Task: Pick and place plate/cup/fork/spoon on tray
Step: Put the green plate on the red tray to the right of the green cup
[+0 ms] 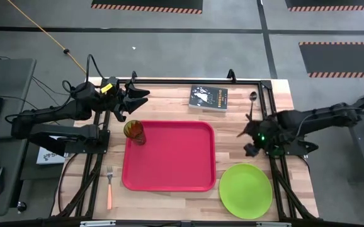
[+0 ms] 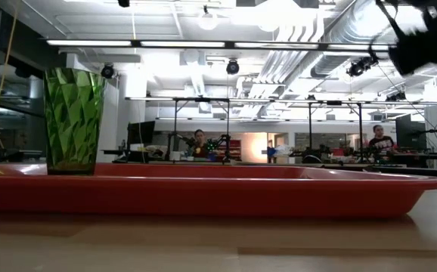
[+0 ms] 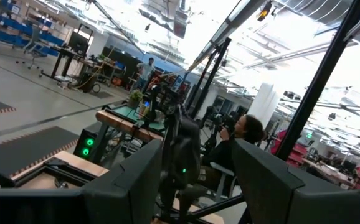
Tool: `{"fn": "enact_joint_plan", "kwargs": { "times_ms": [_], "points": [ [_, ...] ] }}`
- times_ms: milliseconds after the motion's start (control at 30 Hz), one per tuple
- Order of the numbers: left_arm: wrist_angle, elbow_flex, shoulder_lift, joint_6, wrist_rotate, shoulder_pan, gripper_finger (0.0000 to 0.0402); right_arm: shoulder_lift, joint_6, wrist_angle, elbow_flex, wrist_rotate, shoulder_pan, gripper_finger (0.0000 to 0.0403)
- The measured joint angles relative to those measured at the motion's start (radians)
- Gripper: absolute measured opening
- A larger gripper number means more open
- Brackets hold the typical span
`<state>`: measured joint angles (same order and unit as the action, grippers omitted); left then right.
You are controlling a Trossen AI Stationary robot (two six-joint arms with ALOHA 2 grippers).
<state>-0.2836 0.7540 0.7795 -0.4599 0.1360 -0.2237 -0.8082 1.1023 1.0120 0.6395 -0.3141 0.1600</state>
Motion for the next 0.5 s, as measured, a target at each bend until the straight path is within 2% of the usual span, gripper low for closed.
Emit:
{"fn": "enact_joint_plan", "kwargs": {
  "times_ms": [233,367,500],
  "points": [
    [0.001,0.0,0.0,0.0,0.0,0.0,0.0188,0.003,0.243,-0.221,-0.194,-0.079,0.143,0.0248],
    [0.001,0.0,0.0,0.0,0.0,0.0,0.0188,0.002,0.329,-0.243,-0.247,-0.044,0.194,0.0248],
    [0.002,0.0,0.0,0.0,0.0,0.0,0.0188,0.002,0.348,-0.256,-0.252,0.022,0.227,0.0248]
  ]
}}
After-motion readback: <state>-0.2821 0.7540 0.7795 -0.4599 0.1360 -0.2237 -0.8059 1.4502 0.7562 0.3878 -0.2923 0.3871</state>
